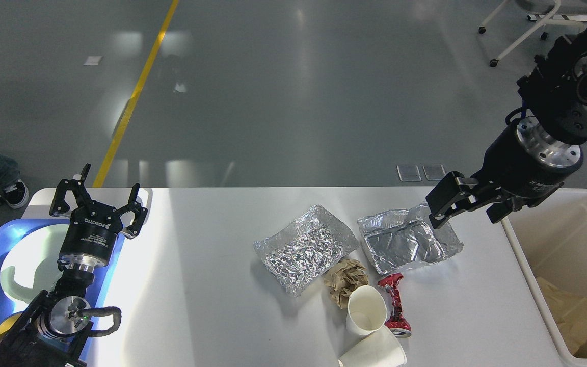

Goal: Tidy desktop

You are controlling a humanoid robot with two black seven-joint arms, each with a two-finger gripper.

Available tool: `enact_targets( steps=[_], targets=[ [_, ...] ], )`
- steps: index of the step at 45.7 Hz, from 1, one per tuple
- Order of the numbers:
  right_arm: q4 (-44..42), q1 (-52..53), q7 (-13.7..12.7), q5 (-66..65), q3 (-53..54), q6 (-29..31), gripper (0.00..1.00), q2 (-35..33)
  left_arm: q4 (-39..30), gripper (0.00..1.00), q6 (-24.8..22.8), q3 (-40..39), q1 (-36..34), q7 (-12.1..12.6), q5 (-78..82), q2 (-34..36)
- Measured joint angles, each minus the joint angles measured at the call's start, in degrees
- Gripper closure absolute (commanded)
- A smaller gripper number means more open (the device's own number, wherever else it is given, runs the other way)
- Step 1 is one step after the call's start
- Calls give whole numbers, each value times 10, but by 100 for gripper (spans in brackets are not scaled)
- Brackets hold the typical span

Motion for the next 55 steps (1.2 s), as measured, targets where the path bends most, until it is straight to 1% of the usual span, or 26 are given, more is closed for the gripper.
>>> enact_targets(
  steps=[18, 21, 29, 32, 36, 41, 45, 46, 49, 50, 54, 55],
  targets=[
    [-7, -19, -3, -8, 2, -19, 5, 6, 0, 3, 0, 0, 0, 0, 0, 0],
    [-17, -41, -3, -14, 2, -45, 9, 8, 0, 3, 0, -1, 0, 0, 0, 0],
    [-50, -135, -1, -47, -3, -166, 9, 19, 0, 3, 0, -1, 0, 0, 0, 0],
    [-86, -183, 0, -62, -2, -204, 9, 21, 0, 3, 0, -1, 0, 0, 0, 0],
    [-155, -258, 4, -70, 0, -245, 7, 24, 0, 3, 0, -1, 0, 0, 0, 0],
    [-267, -367, 6, -74, 1, -290, 6, 37, 0, 3, 0, -1, 0, 0, 0, 0],
    [-357, -449, 12, -74, 1, -314, 8, 60, 0, 3, 0, -1, 0, 0, 0, 0],
    [-381, -470, 17, -74, 1, -319, 9, 66, 0, 3, 0, -1, 0, 0, 0, 0],
    [-442, -518, 49, -76, 1, -326, 10, 77, 0, 3, 0, -1, 0, 0, 0, 0],
    [-458, -531, 66, -76, 1, -328, 10, 79, 0, 3, 0, -1, 0, 0, 0, 0],
    [-530, -587, 161, -77, -1, -335, 10, 95, 0, 3, 0, -1, 0, 0, 0, 0],
    [-546, -599, 177, -77, -2, -338, 10, 99, 0, 3, 0, -1, 0, 0, 0, 0]
  ],
)
